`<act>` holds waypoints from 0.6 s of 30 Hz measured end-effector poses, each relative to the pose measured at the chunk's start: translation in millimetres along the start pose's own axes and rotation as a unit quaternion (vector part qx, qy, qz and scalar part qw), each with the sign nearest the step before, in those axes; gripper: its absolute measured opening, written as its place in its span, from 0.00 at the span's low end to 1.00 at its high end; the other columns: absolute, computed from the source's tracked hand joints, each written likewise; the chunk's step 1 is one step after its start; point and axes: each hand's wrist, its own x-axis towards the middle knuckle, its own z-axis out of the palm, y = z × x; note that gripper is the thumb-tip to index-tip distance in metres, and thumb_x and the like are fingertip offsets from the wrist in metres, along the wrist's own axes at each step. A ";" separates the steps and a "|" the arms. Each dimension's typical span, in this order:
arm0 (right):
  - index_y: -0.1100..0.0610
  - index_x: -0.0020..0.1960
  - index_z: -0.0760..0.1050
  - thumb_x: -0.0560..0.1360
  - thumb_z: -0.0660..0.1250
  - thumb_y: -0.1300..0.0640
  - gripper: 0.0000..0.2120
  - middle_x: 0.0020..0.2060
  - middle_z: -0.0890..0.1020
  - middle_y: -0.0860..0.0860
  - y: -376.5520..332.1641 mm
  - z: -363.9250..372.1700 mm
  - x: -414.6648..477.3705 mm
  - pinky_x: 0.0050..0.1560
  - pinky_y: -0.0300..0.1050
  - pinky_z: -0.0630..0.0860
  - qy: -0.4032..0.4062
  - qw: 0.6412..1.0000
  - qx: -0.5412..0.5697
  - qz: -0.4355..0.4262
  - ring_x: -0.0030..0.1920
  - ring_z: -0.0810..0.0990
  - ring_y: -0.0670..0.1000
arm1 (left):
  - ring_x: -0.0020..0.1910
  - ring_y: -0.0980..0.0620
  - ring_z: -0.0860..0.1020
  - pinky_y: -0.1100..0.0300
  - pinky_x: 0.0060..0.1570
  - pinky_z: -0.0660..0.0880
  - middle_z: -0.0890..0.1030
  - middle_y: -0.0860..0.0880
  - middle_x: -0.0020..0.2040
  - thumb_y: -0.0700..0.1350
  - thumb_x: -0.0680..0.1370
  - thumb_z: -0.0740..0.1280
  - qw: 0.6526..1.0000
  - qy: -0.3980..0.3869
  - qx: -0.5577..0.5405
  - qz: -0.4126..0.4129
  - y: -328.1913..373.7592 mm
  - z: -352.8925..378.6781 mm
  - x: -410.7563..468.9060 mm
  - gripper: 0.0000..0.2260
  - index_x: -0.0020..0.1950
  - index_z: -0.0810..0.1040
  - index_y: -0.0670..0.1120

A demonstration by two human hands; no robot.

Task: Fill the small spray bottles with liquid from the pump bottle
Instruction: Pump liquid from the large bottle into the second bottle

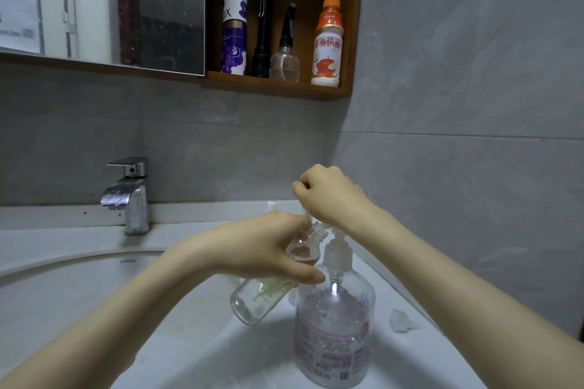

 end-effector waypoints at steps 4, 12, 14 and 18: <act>0.54 0.31 0.57 0.77 0.53 0.56 0.16 0.32 0.64 0.52 0.7 1.2 0.2 0.30 0.43 0.58 -0.006 1.000 0.003 0.006 0.37 0.64 0.57 | 0.30 0.58 0.66 0.63 0.32 0.63 0.67 0.55 0.32 0.54 0.73 0.71 1.000 0.001 -0.003 0.003 0.1 0.3 0.3 0.17 0.37 0.65 0.48; 0.54 0.31 0.56 0.77 0.53 0.56 0.16 0.35 0.66 0.53 1.9 8.7 -2.9 0.41 0.46 0.64 -0.030 0.999 -0.003 0.029 0.40 0.65 0.58 | 0.36 0.55 0.67 0.58 0.37 0.65 0.72 0.50 0.38 0.52 0.74 0.70 1.000 0.003 -0.005 -0.002 1.0 8.6 -0.7 0.16 0.39 0.64 0.47; 0.54 0.31 0.56 0.76 0.53 0.57 0.15 0.35 0.66 0.53 3.3 7.3 -2.8 0.40 0.46 0.64 -0.007 1.000 0.000 0.023 0.39 0.65 0.58 | 0.35 0.55 0.67 0.59 0.37 0.65 0.71 0.51 0.38 0.51 0.74 0.70 1.000 0.022 -0.015 -0.011 3.0 11.8 -2.3 0.15 0.40 0.65 0.47; 0.55 0.31 0.56 0.76 0.53 0.57 0.16 0.35 0.67 0.54 2.4 5.3 -0.5 0.40 0.46 0.64 0.009 0.999 0.028 0.016 0.38 0.65 0.58 | 0.38 0.54 0.70 0.58 0.40 0.68 0.74 0.51 0.39 0.48 0.72 0.69 0.994 0.067 -0.054 -0.064 5.6 21.5 -10.7 0.12 0.40 0.66 0.47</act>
